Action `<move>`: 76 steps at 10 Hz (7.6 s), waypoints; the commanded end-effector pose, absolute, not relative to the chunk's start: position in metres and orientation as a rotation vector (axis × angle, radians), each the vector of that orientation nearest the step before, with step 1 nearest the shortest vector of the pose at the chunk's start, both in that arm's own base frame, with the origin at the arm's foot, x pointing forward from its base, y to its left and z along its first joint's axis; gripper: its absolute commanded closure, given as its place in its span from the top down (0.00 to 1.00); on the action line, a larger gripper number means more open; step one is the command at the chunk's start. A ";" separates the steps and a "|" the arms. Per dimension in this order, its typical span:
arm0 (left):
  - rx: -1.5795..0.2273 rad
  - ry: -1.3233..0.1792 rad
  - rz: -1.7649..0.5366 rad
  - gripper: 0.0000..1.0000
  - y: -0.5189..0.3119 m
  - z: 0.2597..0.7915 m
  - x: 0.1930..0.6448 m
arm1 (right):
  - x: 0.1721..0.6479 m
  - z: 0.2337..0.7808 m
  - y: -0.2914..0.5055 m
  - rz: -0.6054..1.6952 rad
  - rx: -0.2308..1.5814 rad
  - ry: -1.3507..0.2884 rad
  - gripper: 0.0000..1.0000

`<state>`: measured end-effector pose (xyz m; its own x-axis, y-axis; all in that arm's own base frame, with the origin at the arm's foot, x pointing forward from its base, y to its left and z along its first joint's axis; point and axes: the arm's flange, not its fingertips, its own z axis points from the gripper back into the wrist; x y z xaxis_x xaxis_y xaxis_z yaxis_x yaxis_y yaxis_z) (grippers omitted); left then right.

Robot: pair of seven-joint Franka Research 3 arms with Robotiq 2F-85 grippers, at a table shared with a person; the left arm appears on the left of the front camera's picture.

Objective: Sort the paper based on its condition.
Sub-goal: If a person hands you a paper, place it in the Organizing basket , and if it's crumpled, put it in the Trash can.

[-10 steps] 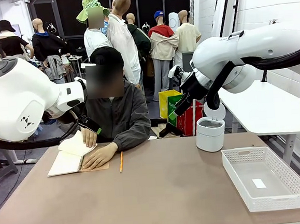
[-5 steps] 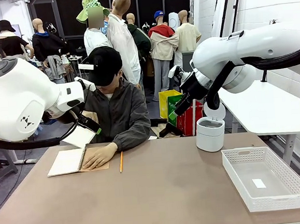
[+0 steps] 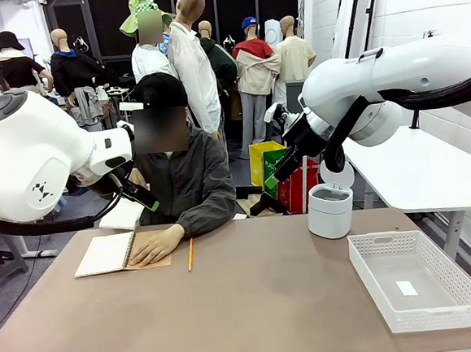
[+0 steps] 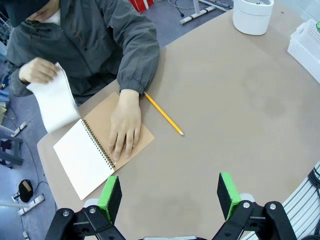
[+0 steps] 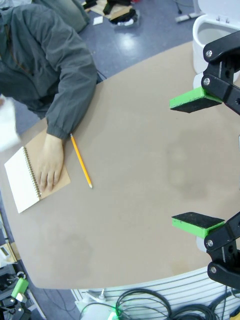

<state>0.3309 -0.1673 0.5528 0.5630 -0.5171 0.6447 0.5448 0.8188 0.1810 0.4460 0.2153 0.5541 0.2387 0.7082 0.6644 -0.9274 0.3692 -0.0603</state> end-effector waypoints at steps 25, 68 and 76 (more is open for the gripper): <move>-0.037 -0.746 -0.622 1.00 -0.166 0.552 0.331 | 0.446 0.554 0.215 1.153 0.378 -0.668 1.00; -0.037 -0.746 -0.622 1.00 -0.166 0.552 0.331 | 0.482 0.385 0.160 -0.236 1.217 0.193 0.46; -0.037 -0.746 -0.622 1.00 -0.166 0.552 0.331 | 0.481 0.386 0.151 -0.231 1.168 0.220 0.00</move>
<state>0.3309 -0.1673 0.5529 0.5629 -0.5170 0.6448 0.5447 0.8189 0.1810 0.4835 0.1531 0.3886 0.9560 -0.0840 -0.2809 0.2919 0.3644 0.8843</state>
